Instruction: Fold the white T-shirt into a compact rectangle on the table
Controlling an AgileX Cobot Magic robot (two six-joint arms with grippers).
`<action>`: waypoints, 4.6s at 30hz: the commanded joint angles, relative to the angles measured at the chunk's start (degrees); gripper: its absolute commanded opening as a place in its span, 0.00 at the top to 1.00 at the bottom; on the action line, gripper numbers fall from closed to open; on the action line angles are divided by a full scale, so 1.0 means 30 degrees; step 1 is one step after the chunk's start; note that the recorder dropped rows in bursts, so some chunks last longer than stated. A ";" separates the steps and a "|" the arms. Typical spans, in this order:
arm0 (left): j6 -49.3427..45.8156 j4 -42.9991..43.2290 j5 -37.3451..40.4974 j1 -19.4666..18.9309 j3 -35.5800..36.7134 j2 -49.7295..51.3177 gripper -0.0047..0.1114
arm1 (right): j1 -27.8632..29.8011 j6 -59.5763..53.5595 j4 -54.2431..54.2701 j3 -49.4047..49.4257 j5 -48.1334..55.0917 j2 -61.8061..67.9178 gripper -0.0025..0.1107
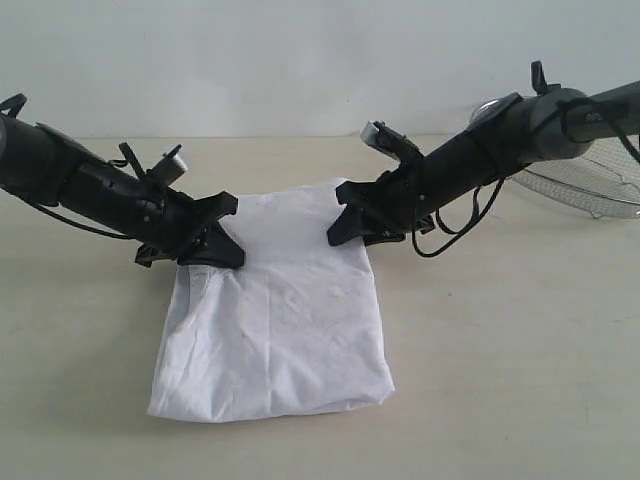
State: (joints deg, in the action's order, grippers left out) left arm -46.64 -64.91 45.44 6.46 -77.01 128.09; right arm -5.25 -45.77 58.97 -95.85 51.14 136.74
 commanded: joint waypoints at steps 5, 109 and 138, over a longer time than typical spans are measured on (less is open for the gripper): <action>0.0218 0.0226 -0.2732 0.0028 -0.0131 0.0139 0.92 | -0.0260 0.0118 -0.0266 0.0094 -0.1987 0.0384 0.98; 0.0634 0.3881 -0.7356 -0.2590 0.2529 0.0422 0.92 | -0.4625 0.7077 -0.9325 -0.5462 0.1746 0.2852 0.98; -0.0379 0.4011 -0.3929 -0.4395 -0.0083 -0.0138 0.92 | -0.5110 0.7779 -1.0671 -1.0547 0.4713 0.3175 0.98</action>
State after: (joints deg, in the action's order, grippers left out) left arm -46.87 -59.58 40.65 -5.28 -78.30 128.25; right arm -20.81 -21.55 32.84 -128.16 64.88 148.41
